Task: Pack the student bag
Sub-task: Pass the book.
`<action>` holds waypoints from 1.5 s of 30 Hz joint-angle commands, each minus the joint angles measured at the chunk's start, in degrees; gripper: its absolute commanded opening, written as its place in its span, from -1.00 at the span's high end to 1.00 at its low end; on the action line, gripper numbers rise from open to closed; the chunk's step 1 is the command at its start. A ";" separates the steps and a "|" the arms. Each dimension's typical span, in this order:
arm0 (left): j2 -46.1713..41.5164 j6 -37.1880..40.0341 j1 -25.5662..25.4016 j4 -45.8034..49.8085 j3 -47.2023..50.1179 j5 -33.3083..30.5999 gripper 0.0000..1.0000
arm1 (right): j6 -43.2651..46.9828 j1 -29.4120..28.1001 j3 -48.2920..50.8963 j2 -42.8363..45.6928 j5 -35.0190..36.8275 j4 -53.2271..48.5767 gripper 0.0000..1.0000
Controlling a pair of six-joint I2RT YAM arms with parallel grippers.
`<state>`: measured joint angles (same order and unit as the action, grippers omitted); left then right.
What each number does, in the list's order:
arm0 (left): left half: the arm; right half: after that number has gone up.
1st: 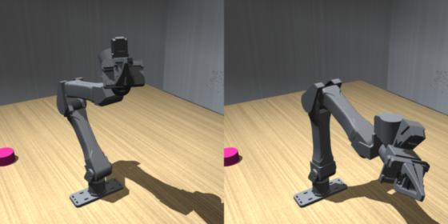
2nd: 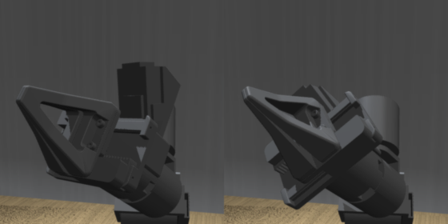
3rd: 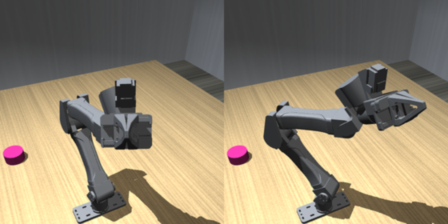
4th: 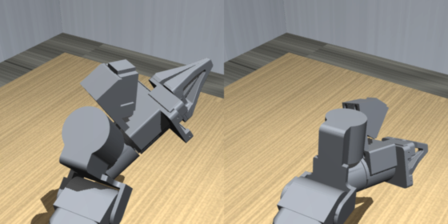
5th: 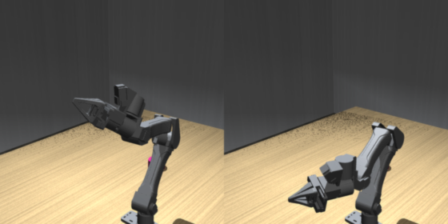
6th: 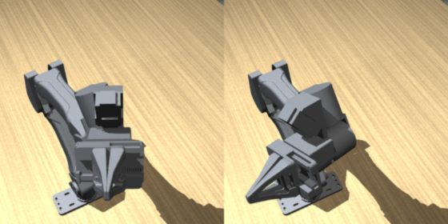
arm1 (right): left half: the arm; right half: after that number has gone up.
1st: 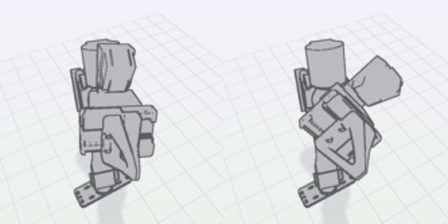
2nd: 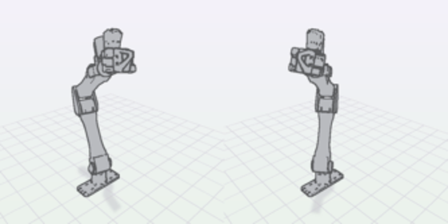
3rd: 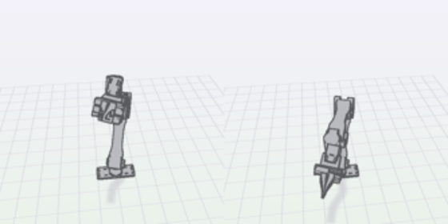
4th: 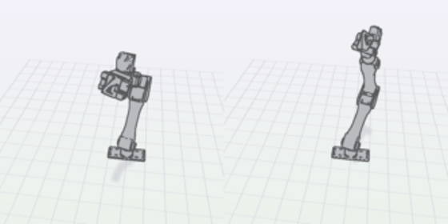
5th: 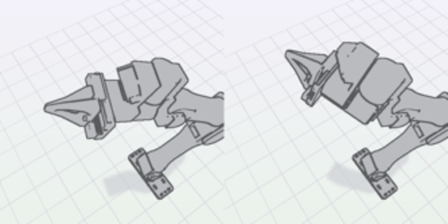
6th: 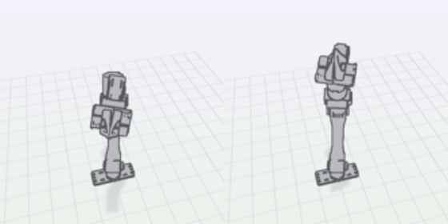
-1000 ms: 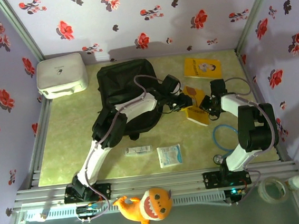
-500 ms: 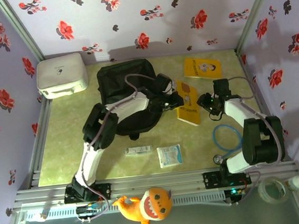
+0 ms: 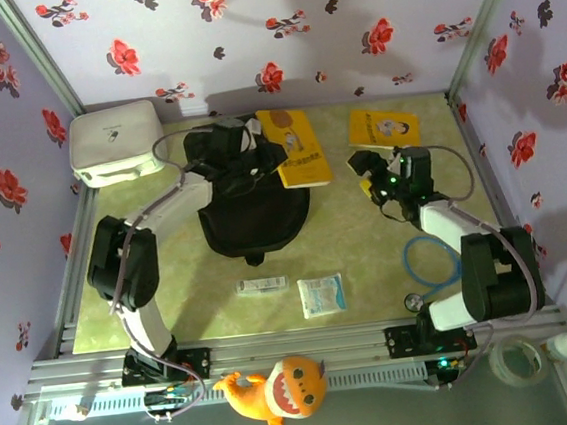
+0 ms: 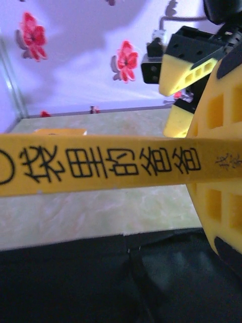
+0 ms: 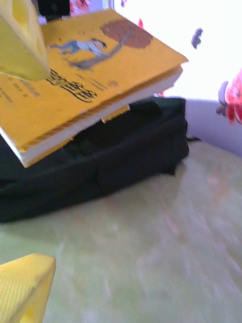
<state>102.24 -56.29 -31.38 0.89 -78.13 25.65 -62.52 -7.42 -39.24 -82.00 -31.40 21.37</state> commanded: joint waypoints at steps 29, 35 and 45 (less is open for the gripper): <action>-4.15 -23.15 1.39 -33.43 11.20 -3.59 1.00 | -37.13 -18.19 -5.39 -22.12 10.75 53.42 -0.17; -4.66 -22.25 1.36 -32.41 11.85 -3.63 1.00 | -38.79 -18.33 -6.27 -23.99 11.42 56.22 0.12; -8.32 -11.71 3.19 -18.65 11.83 -3.59 0.43 | -30.78 -16.10 -2.91 -17.46 10.93 46.77 0.74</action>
<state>98.15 -75.20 -29.12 -22.50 -65.19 22.06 -98.48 -24.84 -43.55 -104.01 -20.97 71.53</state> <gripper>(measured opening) 0.258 0.147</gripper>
